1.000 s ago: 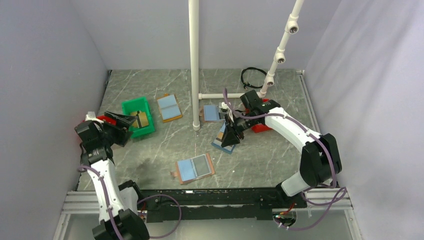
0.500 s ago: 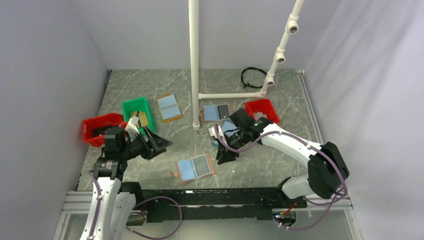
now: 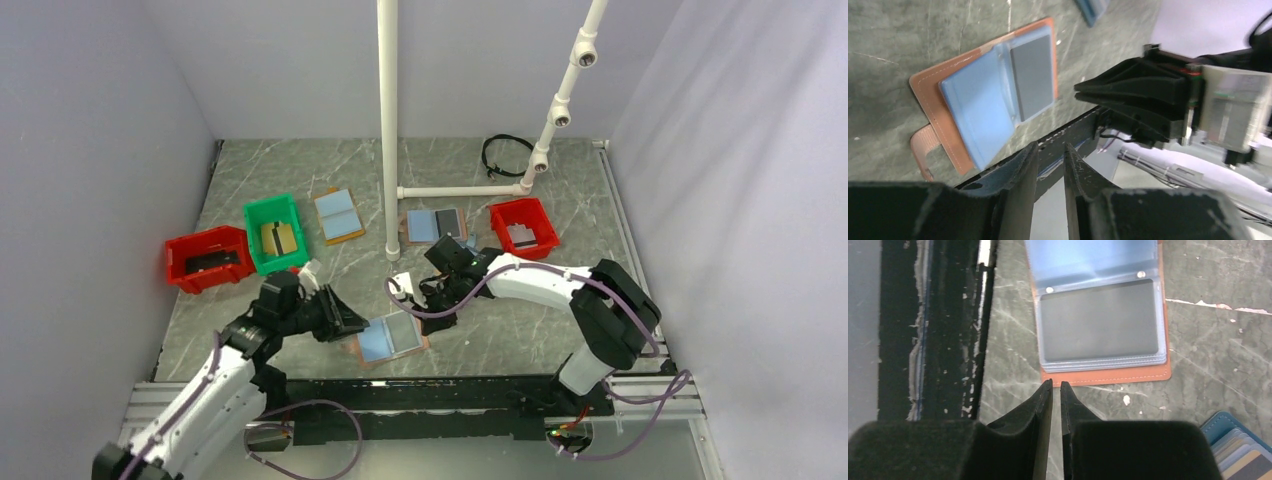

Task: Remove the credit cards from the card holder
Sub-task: Remove the credit card from the card holder.

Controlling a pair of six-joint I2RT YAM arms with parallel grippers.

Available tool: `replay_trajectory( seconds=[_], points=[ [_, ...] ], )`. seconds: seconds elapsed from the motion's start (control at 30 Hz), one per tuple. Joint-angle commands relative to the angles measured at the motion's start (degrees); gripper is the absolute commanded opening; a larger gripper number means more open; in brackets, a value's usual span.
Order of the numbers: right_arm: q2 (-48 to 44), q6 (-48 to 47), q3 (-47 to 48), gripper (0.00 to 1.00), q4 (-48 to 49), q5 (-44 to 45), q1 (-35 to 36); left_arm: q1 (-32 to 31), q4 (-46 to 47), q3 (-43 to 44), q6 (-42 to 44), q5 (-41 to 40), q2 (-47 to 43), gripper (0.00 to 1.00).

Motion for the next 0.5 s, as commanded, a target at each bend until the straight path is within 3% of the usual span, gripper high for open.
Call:
replay_trajectory(
  seconds=[0.0,0.23,0.47],
  points=[
    [1.98,3.10,1.04,0.13,3.96,4.98,0.77,-10.26,11.76,0.05,-3.01,-11.44,8.93,0.30],
    [6.87,9.93,4.62,0.15,2.78,6.22,1.37,-16.63,29.96,-2.00,-6.00,-16.89,26.32,0.28],
    [8.44,12.39,4.84,0.16,4.20,8.44,2.69,-19.77,40.19,-3.20,-7.73,-18.13,37.21,0.28]
  ],
)
